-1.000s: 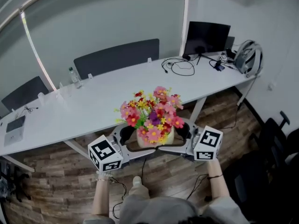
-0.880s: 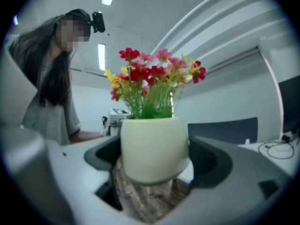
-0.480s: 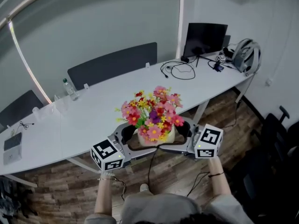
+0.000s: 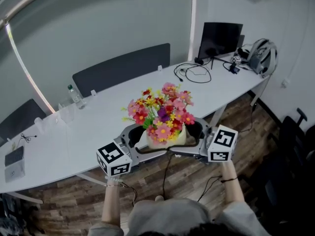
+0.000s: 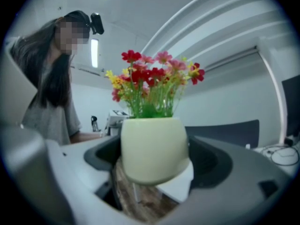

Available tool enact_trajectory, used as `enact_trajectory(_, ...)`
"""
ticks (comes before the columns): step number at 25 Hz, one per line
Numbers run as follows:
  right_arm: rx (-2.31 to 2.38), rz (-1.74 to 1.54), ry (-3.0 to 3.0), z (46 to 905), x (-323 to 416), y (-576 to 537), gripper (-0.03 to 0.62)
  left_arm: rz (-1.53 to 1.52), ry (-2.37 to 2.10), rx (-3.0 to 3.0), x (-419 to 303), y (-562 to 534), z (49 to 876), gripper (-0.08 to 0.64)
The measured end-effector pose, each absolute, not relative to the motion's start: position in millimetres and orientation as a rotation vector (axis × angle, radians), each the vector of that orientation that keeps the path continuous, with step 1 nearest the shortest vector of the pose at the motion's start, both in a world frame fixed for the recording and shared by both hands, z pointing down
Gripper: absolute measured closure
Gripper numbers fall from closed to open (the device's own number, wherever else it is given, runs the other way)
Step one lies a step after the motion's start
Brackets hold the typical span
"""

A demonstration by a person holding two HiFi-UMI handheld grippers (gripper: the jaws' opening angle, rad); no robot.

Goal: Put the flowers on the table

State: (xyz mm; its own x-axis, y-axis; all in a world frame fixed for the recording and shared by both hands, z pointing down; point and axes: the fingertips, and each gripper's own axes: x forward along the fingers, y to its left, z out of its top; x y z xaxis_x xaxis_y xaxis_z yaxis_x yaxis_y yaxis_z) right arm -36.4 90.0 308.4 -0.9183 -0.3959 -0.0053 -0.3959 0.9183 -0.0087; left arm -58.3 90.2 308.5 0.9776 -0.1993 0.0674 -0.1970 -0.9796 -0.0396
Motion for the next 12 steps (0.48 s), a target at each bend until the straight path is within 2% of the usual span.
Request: enact_trajectory(12, -0.686, -0.064, 3.048, 315, -58, 54, 0.146, -0.088, 0.271, -3.142, -82, 54, 315, 0.112)
